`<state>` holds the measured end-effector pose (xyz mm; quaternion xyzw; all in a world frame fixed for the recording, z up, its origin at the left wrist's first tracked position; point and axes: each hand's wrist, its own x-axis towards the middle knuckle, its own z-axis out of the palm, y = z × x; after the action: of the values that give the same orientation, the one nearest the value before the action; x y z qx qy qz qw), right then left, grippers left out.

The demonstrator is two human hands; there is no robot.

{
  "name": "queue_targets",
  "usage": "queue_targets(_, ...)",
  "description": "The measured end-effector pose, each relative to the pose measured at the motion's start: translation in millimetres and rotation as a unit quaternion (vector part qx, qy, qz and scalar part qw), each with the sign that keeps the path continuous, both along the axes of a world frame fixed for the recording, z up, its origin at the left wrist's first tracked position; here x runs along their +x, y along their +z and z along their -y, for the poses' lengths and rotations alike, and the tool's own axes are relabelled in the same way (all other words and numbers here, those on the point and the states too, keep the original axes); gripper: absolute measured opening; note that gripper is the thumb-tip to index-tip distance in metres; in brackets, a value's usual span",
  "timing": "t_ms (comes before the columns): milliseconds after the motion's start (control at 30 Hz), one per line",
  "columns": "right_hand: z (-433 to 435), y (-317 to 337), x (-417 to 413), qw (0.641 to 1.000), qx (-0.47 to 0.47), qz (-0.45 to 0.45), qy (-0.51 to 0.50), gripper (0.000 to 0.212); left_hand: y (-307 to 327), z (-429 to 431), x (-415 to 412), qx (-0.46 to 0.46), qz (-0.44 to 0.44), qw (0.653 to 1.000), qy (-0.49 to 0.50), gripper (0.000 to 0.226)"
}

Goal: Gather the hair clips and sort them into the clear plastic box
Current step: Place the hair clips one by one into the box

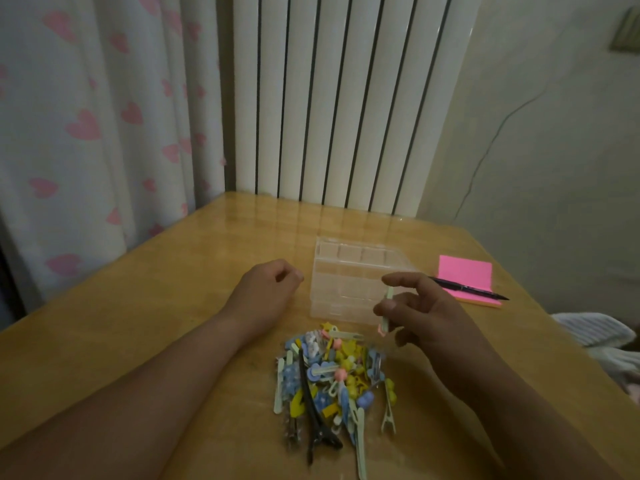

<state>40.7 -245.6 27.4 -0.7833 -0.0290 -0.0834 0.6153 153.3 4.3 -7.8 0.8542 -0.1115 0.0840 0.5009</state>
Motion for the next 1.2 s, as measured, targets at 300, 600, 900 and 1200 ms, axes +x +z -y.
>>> queue_targets(300,-3,0,-2,0.999,-0.046,-0.007,0.004,0.019,0,0,0,0.013,0.004,1.000,-0.011,0.024)
queue_targets(600,-2,-9,-1,0.984,-0.179,-0.004,0.010,0.011,0,1,-1,0.026,0.008,0.999,-0.018,0.027)
queue_targets(900,6,-13,2,0.926,-0.378,-0.005,0.011,0.010,2,1,-2,0.025,0.007,0.999,-0.020,0.026)
queue_targets(1200,2,-16,1,0.949,-0.313,0.025,-0.015,0.014,2,0,-7,0.044,0.010,0.999,-0.026,0.024)
